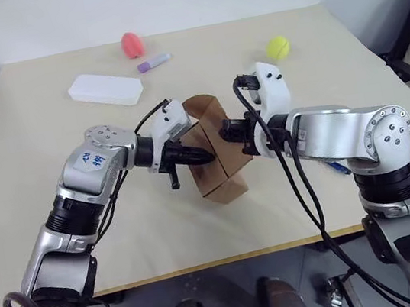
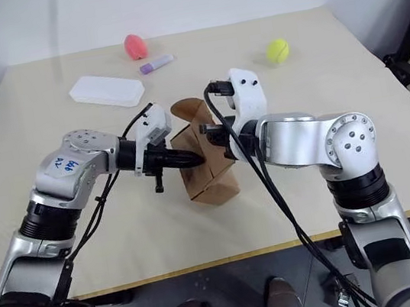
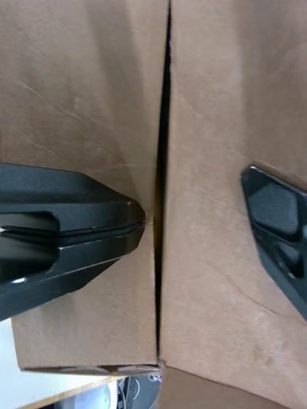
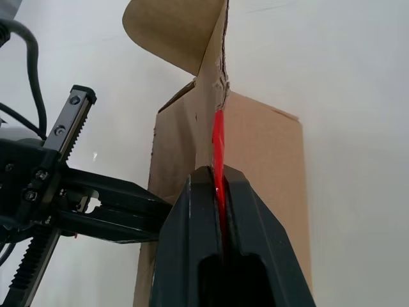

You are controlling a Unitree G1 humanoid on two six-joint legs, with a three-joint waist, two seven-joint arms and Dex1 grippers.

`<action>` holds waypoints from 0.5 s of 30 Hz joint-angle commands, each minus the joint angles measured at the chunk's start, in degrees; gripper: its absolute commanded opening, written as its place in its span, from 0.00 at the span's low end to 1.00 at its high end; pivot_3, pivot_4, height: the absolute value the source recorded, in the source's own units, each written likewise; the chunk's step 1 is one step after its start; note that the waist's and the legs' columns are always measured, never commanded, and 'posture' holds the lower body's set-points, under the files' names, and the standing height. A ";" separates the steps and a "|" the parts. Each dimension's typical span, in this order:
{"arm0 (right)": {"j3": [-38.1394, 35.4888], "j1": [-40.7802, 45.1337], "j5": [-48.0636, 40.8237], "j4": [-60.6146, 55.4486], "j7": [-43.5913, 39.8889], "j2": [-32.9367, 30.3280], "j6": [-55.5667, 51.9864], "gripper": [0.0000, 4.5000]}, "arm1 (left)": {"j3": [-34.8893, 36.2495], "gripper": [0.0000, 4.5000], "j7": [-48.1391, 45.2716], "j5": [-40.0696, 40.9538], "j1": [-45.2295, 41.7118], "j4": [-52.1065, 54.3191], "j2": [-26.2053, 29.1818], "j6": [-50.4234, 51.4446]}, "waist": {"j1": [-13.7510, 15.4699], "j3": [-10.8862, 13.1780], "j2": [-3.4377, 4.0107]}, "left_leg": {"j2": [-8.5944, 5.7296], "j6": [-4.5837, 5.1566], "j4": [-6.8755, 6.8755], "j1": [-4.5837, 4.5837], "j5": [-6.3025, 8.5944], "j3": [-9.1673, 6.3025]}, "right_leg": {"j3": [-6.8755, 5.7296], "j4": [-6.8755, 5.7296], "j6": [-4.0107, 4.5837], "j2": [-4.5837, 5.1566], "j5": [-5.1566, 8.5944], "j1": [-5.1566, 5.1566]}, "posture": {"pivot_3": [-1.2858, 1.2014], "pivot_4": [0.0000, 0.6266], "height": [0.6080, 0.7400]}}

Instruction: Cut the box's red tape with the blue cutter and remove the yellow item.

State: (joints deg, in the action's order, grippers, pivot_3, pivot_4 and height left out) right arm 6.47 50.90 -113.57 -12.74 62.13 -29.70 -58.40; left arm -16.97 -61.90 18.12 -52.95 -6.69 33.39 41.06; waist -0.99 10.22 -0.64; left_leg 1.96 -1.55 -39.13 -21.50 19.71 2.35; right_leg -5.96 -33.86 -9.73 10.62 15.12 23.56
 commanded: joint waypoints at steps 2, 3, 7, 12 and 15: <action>-0.73 -0.59 0.57 3.82 -0.04 -4.14 -1.48 0.01 | -1.63 0.00 0.89 -3.97 -0.89 -5.30 -1.82 -2.63 | 0.46 -0.01 -0.02 | 0.00 0.01 -0.02 0.04 0.00 0.02 | 0.01 0.02 0.02 0.00 -0.01 -0.04 | 0.52 0.24 1.00; -0.63 -0.42 0.57 4.52 -0.73 -4.86 -1.90 0.01 | -1.59 0.00 1.05 -4.28 -1.33 -6.29 -2.62 -3.38 | 0.46 -0.01 -0.01 | 0.00 0.01 -0.02 0.06 0.00 0.03 | 0.01 0.02 0.03 0.00 -0.01 -0.05 | 0.52 0.24 1.00; 0.53 0.91 0.57 6.58 -2.01 -6.78 -3.13 0.01 | -1.70 0.00 0.73 -5.36 -2.51 -9.04 -4.84 -5.43 | 0.18 -0.03 0.02 | 0.03 0.02 -0.01 0.11 0.00 0.15 | 0.05 0.01 0.08 -0.01 -0.01 -0.03 | 0.52 0.24 1.00; 1.76 2.23 0.57 8.29 -4.08 -7.93 -4.09 0.01 | -2.25 0.00 -0.57 -6.20 -2.24 -9.65 -5.24 -6.03 | 0.23 -0.04 0.02 | 0.06 0.03 -0.01 0.17 -0.01 0.20 | 0.05 0.00 0.11 -0.01 -0.02 -0.06 | 0.52 0.24 1.00; 1.57 1.89 1.53 9.94 -5.36 -9.96 -4.78 0.01 | -2.72 0.00 -1.70 -7.03 -0.69 -8.41 -3.16 -5.25 | 0.22 -0.04 0.02 | 0.06 0.03 -0.01 0.16 -0.01 0.20 | 0.05 0.02 0.11 -0.01 -0.03 -0.06 | 0.52 0.24 1.00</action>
State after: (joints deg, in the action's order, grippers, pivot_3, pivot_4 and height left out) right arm 7.20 53.33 -113.45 -4.47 57.30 -38.20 -62.49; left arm -17.56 -62.78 13.94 -55.84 -14.24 28.21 34.43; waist -0.77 10.18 -0.61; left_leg 2.02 -1.52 -39.13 -21.33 19.70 2.55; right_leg -5.91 -33.85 -9.63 10.61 15.10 23.51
